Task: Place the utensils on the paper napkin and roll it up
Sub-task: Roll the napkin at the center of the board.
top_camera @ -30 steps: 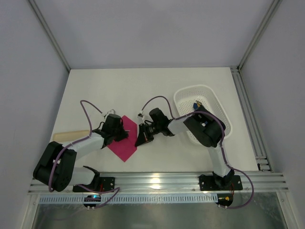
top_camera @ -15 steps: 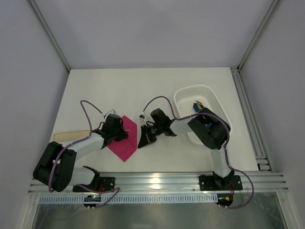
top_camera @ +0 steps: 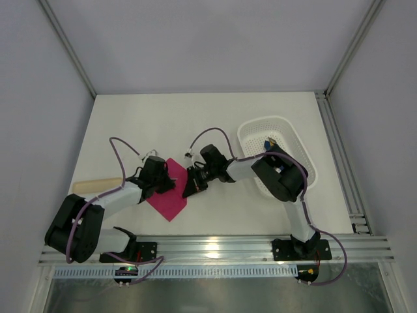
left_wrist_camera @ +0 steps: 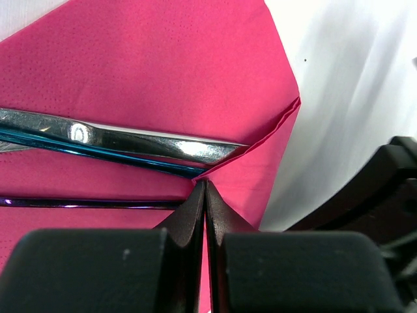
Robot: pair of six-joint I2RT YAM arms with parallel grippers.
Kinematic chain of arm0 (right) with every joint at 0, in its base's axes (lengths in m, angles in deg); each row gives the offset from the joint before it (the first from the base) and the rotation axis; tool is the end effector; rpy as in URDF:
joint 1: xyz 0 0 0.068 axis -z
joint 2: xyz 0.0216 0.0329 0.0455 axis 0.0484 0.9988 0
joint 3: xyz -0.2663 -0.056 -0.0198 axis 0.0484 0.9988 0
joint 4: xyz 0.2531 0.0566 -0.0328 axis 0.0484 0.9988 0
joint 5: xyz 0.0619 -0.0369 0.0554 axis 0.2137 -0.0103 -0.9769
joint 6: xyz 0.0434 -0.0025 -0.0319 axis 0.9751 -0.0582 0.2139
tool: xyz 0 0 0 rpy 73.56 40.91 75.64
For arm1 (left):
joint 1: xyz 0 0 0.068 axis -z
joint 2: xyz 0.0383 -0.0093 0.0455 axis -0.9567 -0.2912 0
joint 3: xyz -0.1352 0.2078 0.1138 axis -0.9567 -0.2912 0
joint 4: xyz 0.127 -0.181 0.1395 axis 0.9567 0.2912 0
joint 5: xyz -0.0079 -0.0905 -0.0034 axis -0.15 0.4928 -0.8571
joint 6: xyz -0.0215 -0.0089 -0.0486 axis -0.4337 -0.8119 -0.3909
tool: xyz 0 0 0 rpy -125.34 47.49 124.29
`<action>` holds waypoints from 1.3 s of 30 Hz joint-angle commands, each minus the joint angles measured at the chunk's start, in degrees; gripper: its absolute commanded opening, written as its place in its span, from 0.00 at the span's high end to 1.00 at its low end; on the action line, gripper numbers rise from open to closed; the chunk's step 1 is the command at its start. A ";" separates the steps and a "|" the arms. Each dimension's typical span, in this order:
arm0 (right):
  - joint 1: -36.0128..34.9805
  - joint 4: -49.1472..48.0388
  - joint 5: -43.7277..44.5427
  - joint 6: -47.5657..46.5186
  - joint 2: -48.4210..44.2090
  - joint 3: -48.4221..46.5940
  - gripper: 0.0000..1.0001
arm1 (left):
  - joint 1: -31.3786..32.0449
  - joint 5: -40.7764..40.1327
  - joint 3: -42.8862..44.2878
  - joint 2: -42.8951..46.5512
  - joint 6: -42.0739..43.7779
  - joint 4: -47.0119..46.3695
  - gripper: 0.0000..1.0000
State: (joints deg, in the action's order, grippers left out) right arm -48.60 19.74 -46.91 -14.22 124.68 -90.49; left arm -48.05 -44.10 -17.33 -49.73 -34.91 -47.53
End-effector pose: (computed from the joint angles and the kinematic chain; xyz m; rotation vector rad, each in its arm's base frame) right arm 0.2712 0.3161 0.1082 -0.7559 2.4698 1.5625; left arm 0.2119 -0.0966 0.1451 -0.5777 2.4499 -0.4916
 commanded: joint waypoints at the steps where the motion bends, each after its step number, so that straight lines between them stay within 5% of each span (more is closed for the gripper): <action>1: -0.67 -1.36 -0.13 -0.58 0.91 1.31 0.96 | -0.05 -1.81 -0.96 1.00 1.28 2.58 1.00; 9: -0.50 3.82 3.12 -4.27 -2.94 0.27 0.96 | -0.05 -1.81 -0.87 1.52 1.55 2.93 1.00; 18: 5.56 17.78 9.80 -11.19 -3.84 -12.46 0.93 | -0.05 -1.72 -1.22 2.14 2.25 3.28 1.00; 30: 7.59 29.75 8.67 -20.18 7.58 -34.00 0.91 | -0.05 -1.46 -1.14 2.14 2.69 3.54 1.00; 39: 4.61 31.43 8.40 -20.71 11.81 -37.97 0.96 | -0.05 -1.20 -1.49 2.75 2.60 3.63 1.00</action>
State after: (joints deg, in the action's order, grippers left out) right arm -42.39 50.32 -37.47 -33.50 136.81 -125.61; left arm -48.08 -44.10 -17.88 -48.18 -33.58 -45.89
